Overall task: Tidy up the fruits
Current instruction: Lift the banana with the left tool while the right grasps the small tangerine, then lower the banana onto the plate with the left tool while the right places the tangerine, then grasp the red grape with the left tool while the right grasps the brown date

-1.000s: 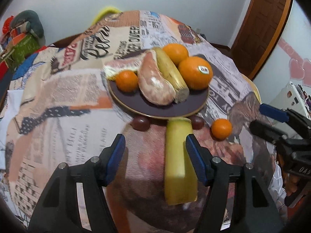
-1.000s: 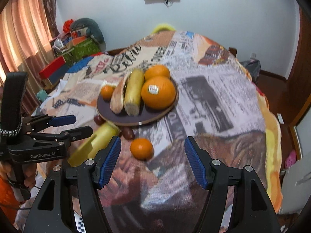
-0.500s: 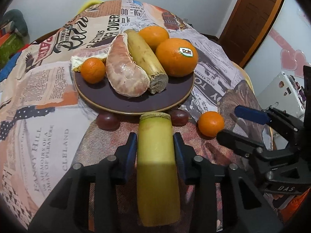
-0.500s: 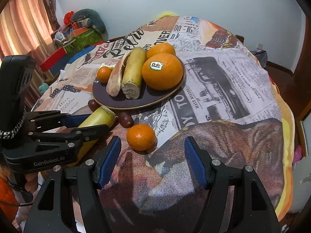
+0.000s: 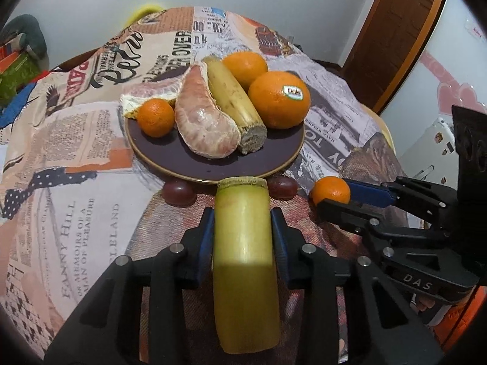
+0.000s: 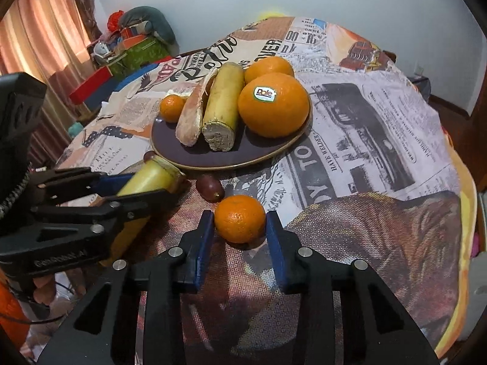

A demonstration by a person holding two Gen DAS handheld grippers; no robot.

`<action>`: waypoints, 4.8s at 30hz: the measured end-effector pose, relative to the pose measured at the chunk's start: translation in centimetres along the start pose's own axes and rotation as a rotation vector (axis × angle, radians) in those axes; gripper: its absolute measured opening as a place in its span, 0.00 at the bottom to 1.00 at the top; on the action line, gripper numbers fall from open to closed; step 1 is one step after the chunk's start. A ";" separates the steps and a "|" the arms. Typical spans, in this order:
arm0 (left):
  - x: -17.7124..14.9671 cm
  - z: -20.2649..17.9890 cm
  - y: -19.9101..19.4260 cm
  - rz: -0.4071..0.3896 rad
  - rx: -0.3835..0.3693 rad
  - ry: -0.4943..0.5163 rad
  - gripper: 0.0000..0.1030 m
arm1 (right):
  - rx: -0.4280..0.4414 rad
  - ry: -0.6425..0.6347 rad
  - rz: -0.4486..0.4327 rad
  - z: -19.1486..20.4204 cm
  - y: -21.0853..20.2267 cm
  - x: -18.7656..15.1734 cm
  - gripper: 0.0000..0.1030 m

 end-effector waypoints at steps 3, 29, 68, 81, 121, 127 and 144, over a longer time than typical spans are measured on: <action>0.2 0.1 -1.3 -0.026 0.005 -0.005 0.35 | 0.002 0.008 -0.015 -0.2 -0.5 0.3 0.31; 5.9 2.4 -8.4 -0.224 0.084 -0.003 0.35 | -0.001 0.008 -0.121 0.0 -2.6 4.4 0.31; 9.5 7.3 0.0 -0.127 0.131 -0.081 0.49 | 0.034 0.008 -0.037 -0.2 3.0 5.5 0.36; 8.6 7.7 0.4 -0.076 0.139 -0.084 0.62 | 0.009 0.009 -0.058 -0.4 1.4 5.0 0.46; 2.1 6.4 -2.5 -0.064 0.118 -0.048 0.68 | 0.002 -0.006 -0.037 0.4 0.1 2.3 0.47; 0.4 6.0 -1.0 -0.031 0.079 -0.050 0.50 | 0.021 -0.020 -0.010 1.1 1.3 1.7 0.46; 0.5 4.8 1.6 -0.001 0.079 0.021 0.35 | 0.040 -0.040 0.006 2.0 3.2 2.0 0.18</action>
Point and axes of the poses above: each gripper's, at about its wrist camera, not at the fingertips, and y roughly the way its jaws point, z to its left, x to its top, the point moved 6 cm from there along y, roughly the way its jaws point, and after that the axes turned 6 degrees about y, right-handed, at the moved point
